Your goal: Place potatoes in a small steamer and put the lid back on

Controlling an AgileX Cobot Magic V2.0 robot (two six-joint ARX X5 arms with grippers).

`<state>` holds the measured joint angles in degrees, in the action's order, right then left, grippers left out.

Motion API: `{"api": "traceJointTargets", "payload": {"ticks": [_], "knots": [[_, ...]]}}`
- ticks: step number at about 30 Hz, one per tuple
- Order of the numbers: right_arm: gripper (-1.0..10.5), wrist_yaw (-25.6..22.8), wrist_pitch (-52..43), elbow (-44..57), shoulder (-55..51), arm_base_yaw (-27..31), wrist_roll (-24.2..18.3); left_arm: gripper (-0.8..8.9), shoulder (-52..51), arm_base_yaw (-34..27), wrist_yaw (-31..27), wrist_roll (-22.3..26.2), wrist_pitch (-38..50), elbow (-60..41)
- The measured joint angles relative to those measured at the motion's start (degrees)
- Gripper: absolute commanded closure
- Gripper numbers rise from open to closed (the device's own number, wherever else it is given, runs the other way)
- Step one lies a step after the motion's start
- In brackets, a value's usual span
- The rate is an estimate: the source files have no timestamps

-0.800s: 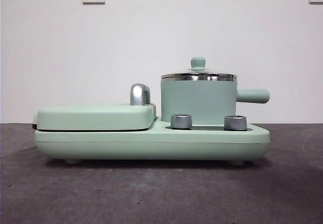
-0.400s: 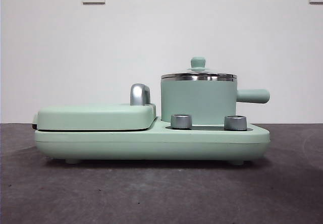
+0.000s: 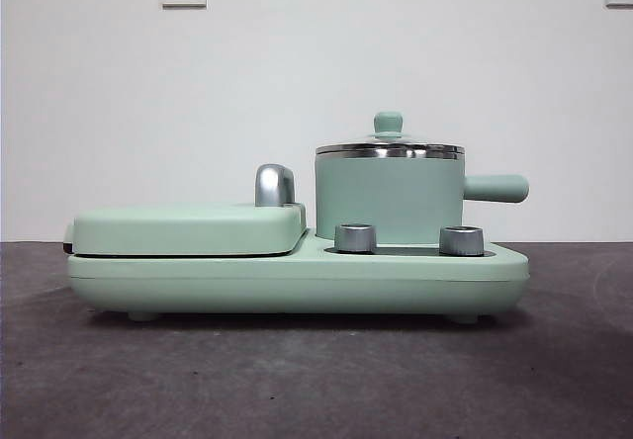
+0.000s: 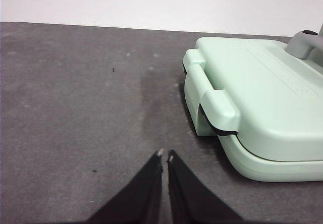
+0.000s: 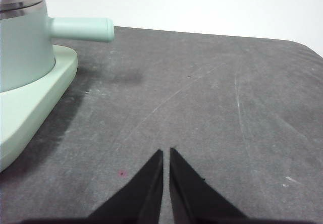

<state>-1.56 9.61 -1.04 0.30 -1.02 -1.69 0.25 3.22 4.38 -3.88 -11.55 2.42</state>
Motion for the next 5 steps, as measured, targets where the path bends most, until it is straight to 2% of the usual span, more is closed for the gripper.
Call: {"api": "traceJointTargets", "payload": {"ticks": [5], "knots": [[9.3,0.0,0.0,0.0,0.0,0.0,0.0,7.93,0.0,0.0,0.0,0.0,0.0,0.0]]}}
